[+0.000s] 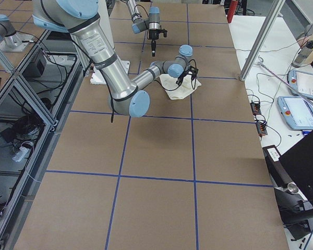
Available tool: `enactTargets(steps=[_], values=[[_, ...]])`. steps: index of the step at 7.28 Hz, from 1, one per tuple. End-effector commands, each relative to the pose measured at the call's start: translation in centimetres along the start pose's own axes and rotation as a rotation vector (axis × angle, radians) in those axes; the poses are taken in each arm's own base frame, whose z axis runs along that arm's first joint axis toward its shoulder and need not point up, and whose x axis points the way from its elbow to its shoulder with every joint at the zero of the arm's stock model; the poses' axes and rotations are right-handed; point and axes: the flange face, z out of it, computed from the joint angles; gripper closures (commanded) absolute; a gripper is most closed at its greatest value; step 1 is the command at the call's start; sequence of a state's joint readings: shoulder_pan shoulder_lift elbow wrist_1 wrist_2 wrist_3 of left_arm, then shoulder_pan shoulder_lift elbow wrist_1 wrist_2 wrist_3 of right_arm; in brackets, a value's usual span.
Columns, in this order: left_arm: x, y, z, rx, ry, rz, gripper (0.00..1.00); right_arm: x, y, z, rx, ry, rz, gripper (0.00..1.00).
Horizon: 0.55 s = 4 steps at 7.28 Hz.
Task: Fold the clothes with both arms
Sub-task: 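Release the shirt with the right gripper and raise it away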
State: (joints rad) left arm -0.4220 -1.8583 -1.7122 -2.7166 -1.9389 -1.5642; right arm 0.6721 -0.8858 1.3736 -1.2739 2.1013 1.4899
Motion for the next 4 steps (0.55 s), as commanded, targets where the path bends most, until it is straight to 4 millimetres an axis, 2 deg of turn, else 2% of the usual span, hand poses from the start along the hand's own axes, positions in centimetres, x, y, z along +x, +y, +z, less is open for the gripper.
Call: enactTargets(steps=[1,2,3,4], values=[[0.2,0.0,-0.1,0.000,0.003,-0.011,1.00,-0.9,-1.1,-0.5,-0.021,-0.005,-0.007,1.00],[0.0,0.0,0.0,0.000,0.001,-0.014,1.00,-1.6,-3.1,-1.1,-0.021,-0.003,-0.013,1.00],[-0.1,0.0,0.0,0.000,-0.002,-0.015,1.00,-3.5,-4.7,-0.6,-0.016,0.014,-0.005,1.00],[-0.3,0.0,0.1,0.001,-0.005,-0.016,1.00,-4.9,-5.4,0.0,-0.016,0.024,-0.004,1.00]])
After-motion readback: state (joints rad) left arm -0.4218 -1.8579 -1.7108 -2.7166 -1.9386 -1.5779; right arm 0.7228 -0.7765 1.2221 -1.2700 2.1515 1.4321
